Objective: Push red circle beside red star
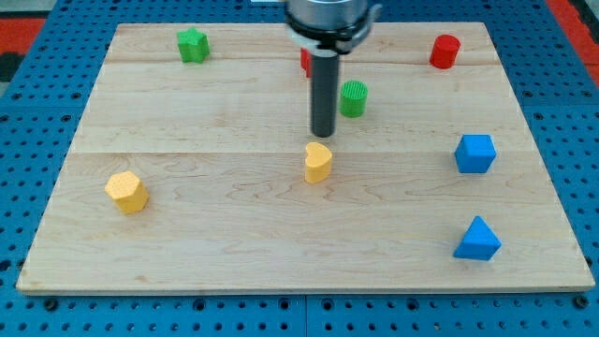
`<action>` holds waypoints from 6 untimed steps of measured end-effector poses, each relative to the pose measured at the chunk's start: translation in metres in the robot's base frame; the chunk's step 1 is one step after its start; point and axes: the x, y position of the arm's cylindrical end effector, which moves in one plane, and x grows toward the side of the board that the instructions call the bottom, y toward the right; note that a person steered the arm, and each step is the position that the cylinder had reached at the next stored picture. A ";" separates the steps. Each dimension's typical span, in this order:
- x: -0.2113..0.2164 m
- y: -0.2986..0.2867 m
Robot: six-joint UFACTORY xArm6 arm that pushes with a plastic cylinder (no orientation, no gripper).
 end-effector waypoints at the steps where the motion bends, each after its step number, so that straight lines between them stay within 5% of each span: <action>1: 0.000 0.092; 2: -0.007 0.135; 5: -0.147 0.286; 6: -0.175 0.261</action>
